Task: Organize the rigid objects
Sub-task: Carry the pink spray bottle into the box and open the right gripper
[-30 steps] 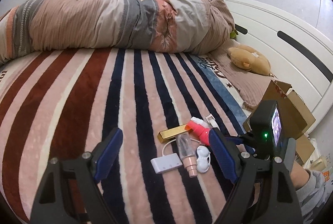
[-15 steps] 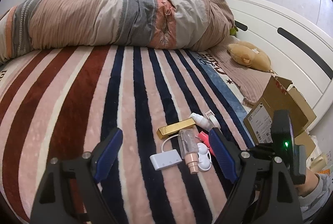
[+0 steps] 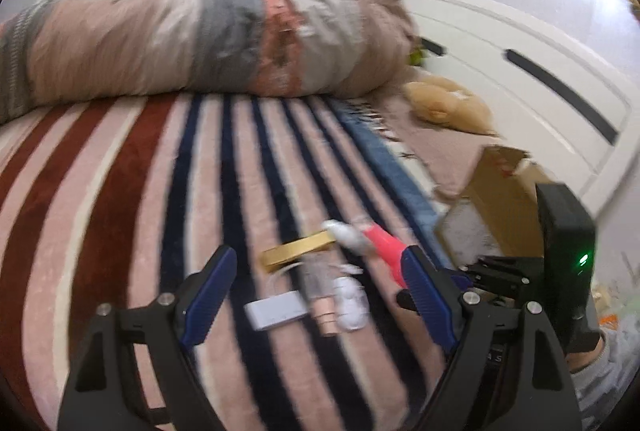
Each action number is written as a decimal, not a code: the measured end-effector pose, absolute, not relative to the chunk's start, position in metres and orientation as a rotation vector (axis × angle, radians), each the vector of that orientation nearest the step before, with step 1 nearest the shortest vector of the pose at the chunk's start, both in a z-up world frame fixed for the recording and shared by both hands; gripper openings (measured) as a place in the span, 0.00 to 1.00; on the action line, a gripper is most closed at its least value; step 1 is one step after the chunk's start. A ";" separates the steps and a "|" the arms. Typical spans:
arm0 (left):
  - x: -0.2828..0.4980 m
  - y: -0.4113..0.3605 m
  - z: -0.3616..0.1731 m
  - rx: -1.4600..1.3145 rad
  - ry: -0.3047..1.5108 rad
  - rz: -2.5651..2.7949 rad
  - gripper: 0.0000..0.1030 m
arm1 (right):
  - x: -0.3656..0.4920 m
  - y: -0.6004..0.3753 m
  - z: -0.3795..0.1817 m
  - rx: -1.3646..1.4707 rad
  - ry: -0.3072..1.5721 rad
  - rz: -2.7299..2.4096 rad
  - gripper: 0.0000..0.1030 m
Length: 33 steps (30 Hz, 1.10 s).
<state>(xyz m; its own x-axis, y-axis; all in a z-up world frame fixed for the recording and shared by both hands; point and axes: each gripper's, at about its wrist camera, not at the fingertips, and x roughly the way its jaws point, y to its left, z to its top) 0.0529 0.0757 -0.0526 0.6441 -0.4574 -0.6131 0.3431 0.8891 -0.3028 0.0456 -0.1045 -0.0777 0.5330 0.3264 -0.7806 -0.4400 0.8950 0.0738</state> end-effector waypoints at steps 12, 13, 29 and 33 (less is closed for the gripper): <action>0.052 -0.012 0.010 -0.174 0.671 -0.807 0.50 | -0.004 -0.143 0.008 -0.034 0.596 0.616 0.26; 0.053 -0.022 0.014 -0.168 0.670 -0.822 0.45 | -0.007 -0.151 0.011 -0.031 0.577 0.611 0.26; 0.060 -0.231 0.039 0.136 0.673 -1.018 0.28 | -0.010 -0.322 0.017 0.104 0.552 0.349 0.26; 0.072 -0.259 0.019 0.178 0.763 -1.032 0.28 | 0.001 -0.338 -0.001 0.099 0.647 0.288 0.26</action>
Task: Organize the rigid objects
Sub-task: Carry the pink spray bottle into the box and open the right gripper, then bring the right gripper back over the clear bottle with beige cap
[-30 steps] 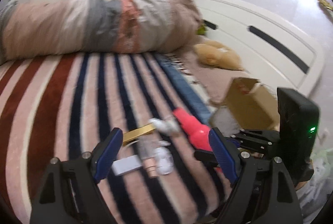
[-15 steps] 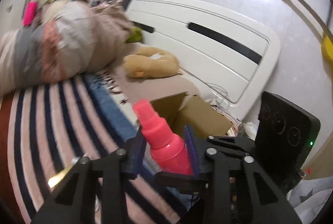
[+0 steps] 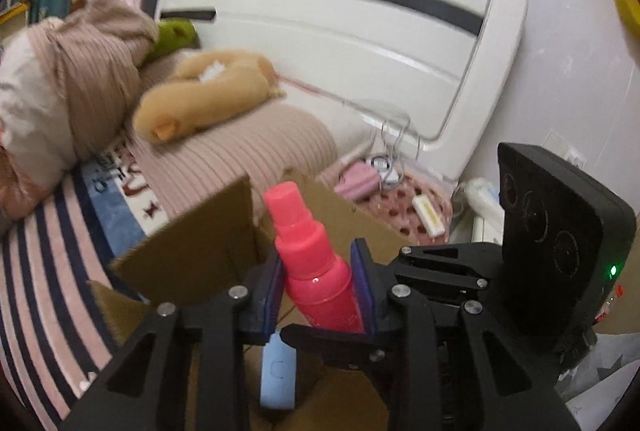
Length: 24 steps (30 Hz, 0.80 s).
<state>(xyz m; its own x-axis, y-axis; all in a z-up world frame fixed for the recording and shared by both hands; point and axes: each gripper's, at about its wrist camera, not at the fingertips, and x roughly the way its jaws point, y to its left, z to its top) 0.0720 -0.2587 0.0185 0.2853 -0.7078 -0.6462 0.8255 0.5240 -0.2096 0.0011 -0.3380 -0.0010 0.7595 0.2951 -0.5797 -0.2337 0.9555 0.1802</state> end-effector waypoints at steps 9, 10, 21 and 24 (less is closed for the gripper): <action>0.078 -0.273 -0.001 0.214 0.847 -1.020 0.34 | -0.004 -0.336 -0.019 0.002 0.739 0.192 0.26; 0.078 -0.272 0.000 0.217 0.843 -1.007 0.37 | -0.004 -0.334 -0.019 -0.014 0.742 0.173 0.26; 0.070 -0.179 0.041 0.101 0.699 -0.872 0.62 | -0.018 -0.312 0.013 -0.013 0.669 0.175 0.33; 0.066 -0.131 0.052 0.063 0.652 -0.786 0.64 | -0.021 -0.277 0.031 -0.019 0.617 0.282 0.33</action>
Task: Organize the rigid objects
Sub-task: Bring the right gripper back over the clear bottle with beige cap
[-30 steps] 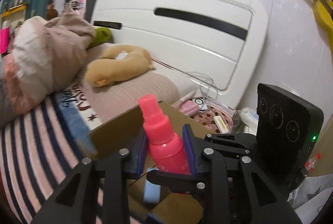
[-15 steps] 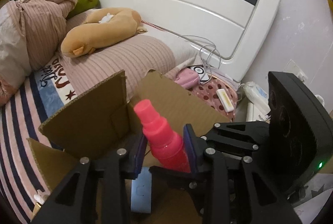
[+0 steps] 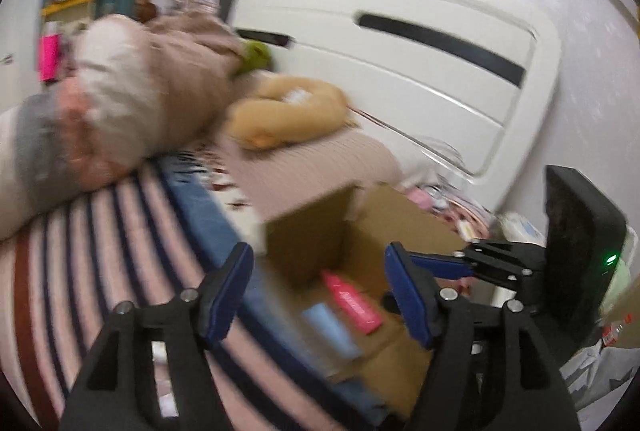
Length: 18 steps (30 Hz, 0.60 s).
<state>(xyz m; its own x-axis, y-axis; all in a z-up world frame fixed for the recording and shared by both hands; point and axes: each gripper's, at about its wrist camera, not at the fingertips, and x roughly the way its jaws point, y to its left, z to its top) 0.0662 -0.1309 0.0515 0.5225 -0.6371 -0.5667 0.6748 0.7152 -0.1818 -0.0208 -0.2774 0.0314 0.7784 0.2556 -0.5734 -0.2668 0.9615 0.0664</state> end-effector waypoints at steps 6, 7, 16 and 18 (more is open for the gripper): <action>0.062 -0.020 0.040 0.008 0.619 -0.557 0.68 | -0.007 -0.194 0.035 -0.045 0.632 0.490 0.33; 0.062 -0.006 0.035 -0.003 0.624 -0.533 0.68 | -0.004 -0.182 0.031 -0.052 0.645 0.512 0.33; 0.065 0.081 -0.047 -0.124 0.735 -0.387 0.68 | 0.043 -0.101 -0.067 -0.028 0.905 0.570 0.34; 0.064 0.088 -0.058 -0.135 0.753 -0.372 0.68 | 0.056 -0.096 -0.087 -0.001 0.948 0.548 0.34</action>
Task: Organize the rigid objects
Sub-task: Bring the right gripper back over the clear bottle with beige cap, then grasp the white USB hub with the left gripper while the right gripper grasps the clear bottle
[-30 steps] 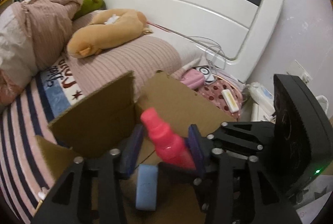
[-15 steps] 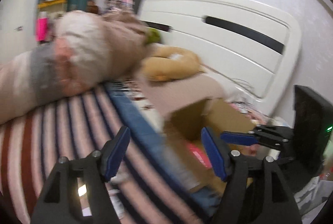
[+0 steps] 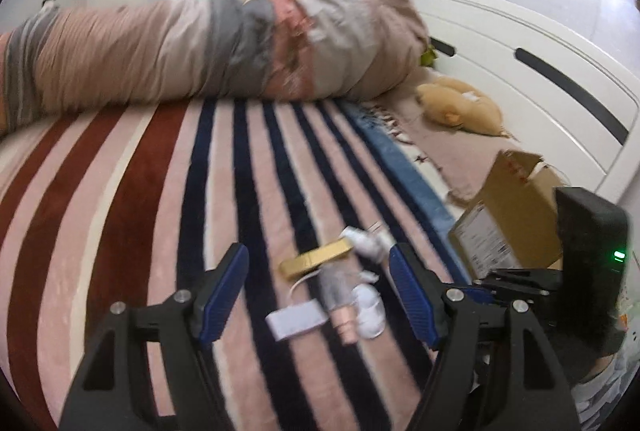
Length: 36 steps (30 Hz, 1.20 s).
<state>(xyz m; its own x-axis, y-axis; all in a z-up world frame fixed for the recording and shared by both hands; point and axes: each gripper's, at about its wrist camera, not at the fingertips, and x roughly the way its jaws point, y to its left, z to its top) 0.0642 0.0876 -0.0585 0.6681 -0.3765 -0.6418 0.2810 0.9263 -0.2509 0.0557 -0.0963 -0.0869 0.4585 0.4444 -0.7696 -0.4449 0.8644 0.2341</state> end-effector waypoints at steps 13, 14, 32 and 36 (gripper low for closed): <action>0.064 0.121 -0.092 -0.215 0.796 -0.349 0.68 | 0.119 -0.062 -0.142 0.042 1.041 0.404 0.35; 0.066 0.122 -0.095 -0.213 0.804 -0.347 0.68 | 0.121 -0.061 -0.143 0.033 1.043 0.396 0.35; 0.087 0.079 -0.160 -0.193 0.970 -0.428 0.68 | 0.066 -0.123 -0.095 -0.098 0.949 0.239 0.23; 0.090 0.065 -0.166 -0.157 0.962 -0.361 0.68 | 0.063 -0.143 -0.121 -0.076 1.009 0.195 0.23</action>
<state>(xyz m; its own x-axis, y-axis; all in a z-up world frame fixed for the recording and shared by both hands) 0.0900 0.0647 -0.1663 0.5176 -0.3688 -0.7721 0.2306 0.9291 -0.2892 0.0628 -0.1425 -0.1205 0.5166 0.1278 -0.8466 -0.1975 0.9799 0.0274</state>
